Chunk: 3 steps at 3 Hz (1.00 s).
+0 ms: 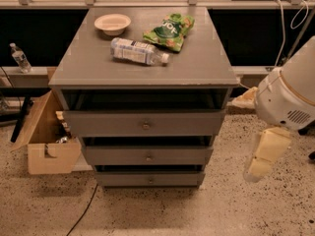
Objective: Open bottom drawer
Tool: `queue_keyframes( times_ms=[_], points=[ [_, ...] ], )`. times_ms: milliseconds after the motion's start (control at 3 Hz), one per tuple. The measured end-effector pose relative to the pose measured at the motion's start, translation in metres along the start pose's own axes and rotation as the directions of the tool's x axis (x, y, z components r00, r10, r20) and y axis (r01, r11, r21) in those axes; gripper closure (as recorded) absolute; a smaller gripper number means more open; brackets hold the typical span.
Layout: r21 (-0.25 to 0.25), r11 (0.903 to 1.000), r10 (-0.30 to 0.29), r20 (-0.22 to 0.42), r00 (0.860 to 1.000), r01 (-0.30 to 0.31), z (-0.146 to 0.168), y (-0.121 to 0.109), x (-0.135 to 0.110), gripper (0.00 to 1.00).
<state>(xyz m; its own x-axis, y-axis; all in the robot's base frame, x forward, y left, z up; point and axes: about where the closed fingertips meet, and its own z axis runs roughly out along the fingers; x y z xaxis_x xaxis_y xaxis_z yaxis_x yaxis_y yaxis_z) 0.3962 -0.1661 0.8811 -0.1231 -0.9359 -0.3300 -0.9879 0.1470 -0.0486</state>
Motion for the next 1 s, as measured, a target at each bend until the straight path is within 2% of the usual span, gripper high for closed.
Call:
queue_keyframes(
  times_ms=[333,667,1000],
  points=[
    [0.005,1.0000,-0.004,0.005,1.000,0.004,-0.001,0.000,-0.002,0.00],
    [-0.008,1.0000,-0.001,0.032,0.999,0.001,0.017,0.000,0.002,0.00],
    [-0.027,0.9992,-0.027,0.080,0.996,0.029,0.086,0.000,0.010,0.00]
  ],
)
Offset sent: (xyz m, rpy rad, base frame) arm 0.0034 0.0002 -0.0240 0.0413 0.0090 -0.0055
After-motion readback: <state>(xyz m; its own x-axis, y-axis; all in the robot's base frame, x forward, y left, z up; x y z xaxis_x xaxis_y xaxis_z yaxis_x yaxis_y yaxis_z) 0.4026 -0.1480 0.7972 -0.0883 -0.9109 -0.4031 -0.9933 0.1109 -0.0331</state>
